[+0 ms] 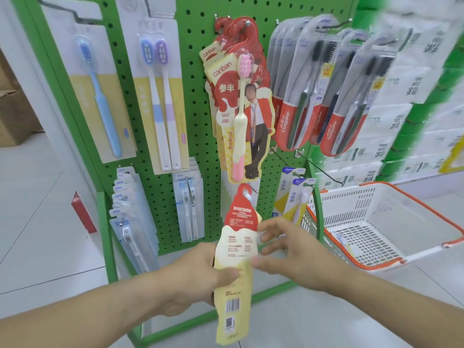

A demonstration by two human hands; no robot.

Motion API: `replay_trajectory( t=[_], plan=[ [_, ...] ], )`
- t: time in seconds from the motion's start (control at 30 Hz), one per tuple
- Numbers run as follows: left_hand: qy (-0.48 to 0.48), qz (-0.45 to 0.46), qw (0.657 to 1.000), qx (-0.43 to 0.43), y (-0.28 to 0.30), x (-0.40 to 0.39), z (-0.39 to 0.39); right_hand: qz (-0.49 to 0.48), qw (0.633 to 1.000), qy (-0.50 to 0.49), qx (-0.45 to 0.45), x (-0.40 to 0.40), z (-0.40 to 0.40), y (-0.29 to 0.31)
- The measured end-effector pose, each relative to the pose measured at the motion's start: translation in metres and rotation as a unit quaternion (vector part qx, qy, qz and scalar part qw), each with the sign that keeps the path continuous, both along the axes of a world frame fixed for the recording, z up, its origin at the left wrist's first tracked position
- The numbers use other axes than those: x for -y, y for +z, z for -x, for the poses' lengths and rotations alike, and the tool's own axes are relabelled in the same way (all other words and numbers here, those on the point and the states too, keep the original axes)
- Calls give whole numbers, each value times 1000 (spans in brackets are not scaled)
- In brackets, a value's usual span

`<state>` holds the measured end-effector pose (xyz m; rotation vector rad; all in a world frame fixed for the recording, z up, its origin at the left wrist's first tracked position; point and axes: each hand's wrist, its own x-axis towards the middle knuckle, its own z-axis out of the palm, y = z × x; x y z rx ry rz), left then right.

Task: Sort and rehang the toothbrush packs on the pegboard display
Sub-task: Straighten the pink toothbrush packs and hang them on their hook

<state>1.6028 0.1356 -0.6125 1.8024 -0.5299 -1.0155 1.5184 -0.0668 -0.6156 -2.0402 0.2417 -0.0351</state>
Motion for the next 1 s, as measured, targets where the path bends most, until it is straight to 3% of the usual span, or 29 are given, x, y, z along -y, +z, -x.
replay_trajectory(
  t=[0.1, 0.17, 0.37, 0.63, 1.0],
  plan=[
    [-57, 4, 998, -30, 2, -3, -4, -115, 991, -58, 26, 7, -6, 0],
    [-66, 12, 998, -14, 3, -4, -5, -138, 988, -55, 43, 8, -8, 2],
    [-9, 21, 998, 55, 3, -3, -12, -122, 987, -73, 68, 11, -12, 5],
    [-102, 16, 994, 43, 4, -3, -9, -51, 978, -140, 145, 21, -15, 23],
    [-84, 28, 994, 68, 7, -4, -11, 22, 981, -133, 140, 14, -17, 22]
  ],
)
